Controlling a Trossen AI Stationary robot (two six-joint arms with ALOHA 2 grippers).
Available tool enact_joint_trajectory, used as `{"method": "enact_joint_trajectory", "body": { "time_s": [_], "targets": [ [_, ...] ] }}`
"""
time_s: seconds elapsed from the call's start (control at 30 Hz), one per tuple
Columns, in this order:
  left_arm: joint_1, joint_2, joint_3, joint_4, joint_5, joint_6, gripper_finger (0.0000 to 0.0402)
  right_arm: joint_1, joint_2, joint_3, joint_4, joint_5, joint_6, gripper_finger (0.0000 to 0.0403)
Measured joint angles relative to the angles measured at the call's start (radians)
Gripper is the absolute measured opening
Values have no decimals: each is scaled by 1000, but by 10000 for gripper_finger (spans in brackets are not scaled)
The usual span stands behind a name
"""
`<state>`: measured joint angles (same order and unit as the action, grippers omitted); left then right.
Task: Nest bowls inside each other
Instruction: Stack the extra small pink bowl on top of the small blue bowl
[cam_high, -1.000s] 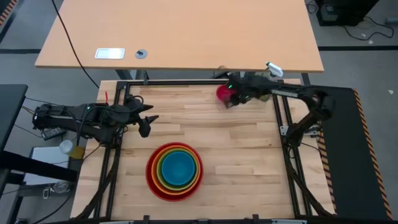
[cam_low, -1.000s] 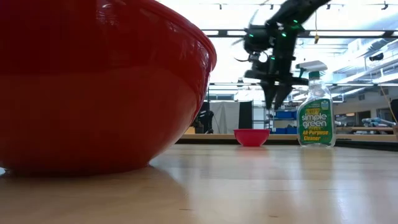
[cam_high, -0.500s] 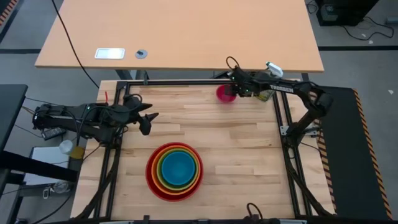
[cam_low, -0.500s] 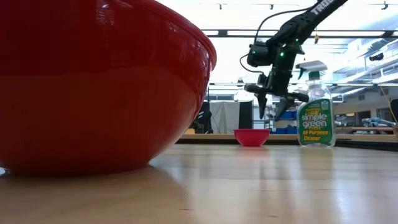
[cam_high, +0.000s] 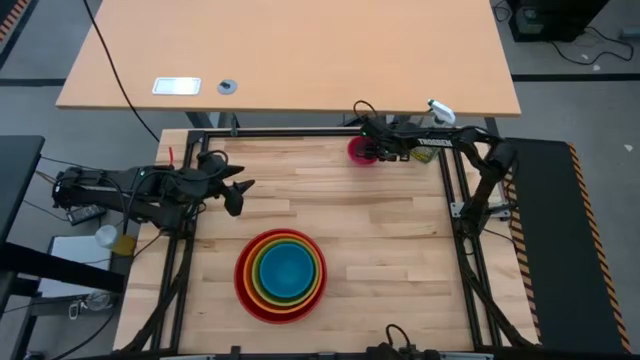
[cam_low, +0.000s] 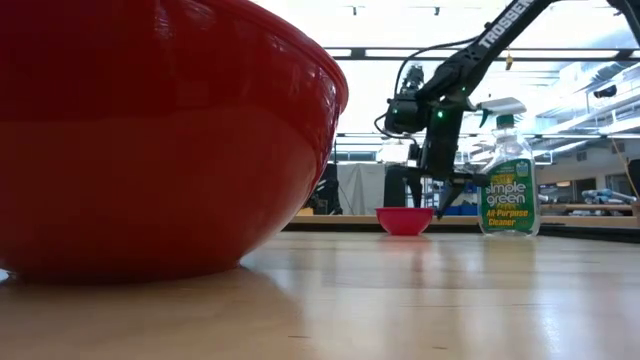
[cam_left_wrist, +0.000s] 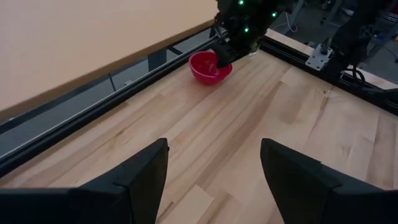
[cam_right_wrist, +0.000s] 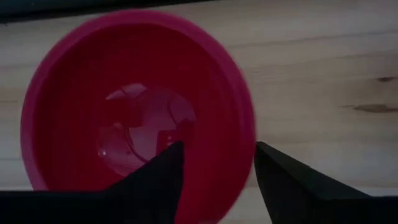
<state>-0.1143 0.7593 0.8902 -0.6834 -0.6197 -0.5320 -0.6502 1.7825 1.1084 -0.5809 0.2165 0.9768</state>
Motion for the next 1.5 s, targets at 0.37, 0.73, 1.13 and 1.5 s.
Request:
{"method": "enact_joint_trajectory", "body": {
  "time_s": [0.37,0.73,1.13,1.5],
  "targets": [
    [0,0,0,0,0,0,259,-2,16,0,-2,-5,0,104],
    [0,0,0,0,0,0,259,-11,12,3,12,-35,-5,22],
    [0,0,0,0,7,-9,259,36,-23,36,42,-162,-261,26],
    [0,0,0,-7,22,1,259,239,-26,234,47,-188,-350,29]
  ]
}}
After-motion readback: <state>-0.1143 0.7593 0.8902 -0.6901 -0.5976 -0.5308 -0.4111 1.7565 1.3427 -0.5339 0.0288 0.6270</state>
